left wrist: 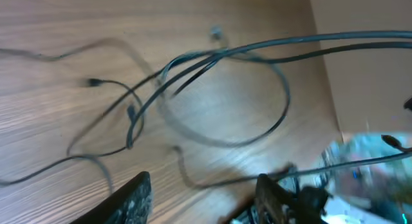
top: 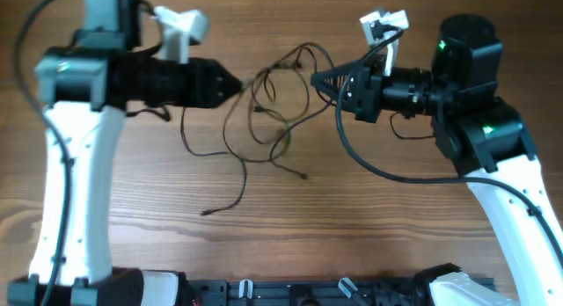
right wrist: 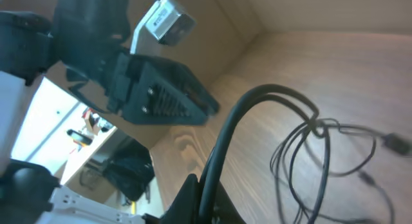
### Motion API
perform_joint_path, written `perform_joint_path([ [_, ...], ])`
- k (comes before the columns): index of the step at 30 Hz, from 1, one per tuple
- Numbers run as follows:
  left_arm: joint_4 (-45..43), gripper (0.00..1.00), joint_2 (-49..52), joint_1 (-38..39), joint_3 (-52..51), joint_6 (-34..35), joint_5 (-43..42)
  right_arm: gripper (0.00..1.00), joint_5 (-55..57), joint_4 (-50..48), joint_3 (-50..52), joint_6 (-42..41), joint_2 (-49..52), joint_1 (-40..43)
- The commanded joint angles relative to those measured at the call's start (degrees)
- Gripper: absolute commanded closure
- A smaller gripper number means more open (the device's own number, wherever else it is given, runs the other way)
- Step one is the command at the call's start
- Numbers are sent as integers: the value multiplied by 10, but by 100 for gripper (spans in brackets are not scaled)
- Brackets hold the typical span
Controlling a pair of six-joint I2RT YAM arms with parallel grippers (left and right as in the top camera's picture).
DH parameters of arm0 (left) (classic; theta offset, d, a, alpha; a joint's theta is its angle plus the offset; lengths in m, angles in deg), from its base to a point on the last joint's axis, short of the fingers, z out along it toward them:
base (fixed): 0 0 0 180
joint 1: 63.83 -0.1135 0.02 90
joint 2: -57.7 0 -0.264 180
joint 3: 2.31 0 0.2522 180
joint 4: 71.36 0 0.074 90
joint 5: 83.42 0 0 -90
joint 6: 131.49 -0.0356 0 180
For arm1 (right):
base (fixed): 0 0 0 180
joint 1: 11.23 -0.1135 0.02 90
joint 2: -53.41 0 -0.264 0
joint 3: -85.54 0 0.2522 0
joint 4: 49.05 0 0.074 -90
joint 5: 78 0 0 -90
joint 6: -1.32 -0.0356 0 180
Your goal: Untangle cables
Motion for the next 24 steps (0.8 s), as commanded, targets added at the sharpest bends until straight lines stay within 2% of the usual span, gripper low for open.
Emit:
perform_joint_path([
  [1, -7, 44, 30, 50, 3, -32, -19, 96, 16, 14, -5, -21, 3, 1],
  [4, -26, 42, 59, 67, 2, -5, -7, 96, 15, 19, -5, -21, 3, 1],
  [7, -34, 42, 95, 79, 2, 70, 67, 96, 15, 19, -5, -21, 3, 1],
  [10, -45, 43, 125, 92, -5, 111, 86, 96, 15, 20, -5, -21, 3, 1],
  [12, -77, 44, 144, 105, -23, 169, 123, 96, 15, 20, -5, -21, 3, 1],
  [15, -129, 48, 159, 120, -54, 220, 147, 96, 15, 24, -5, -20, 3, 1],
  [19, -168, 66, 165, 134, -99, 275, 249, 96, 37, 48, -5, -5, 3, 1],
  [22, -151, 79, 165, 128, -106, 279, 329, 96, 137, 102, -5, -14, 4, 1],
  [24, -137, 96, 162, 116, -106, 279, 361, 96, 255, 152, -4, -67, 5, 1],
])
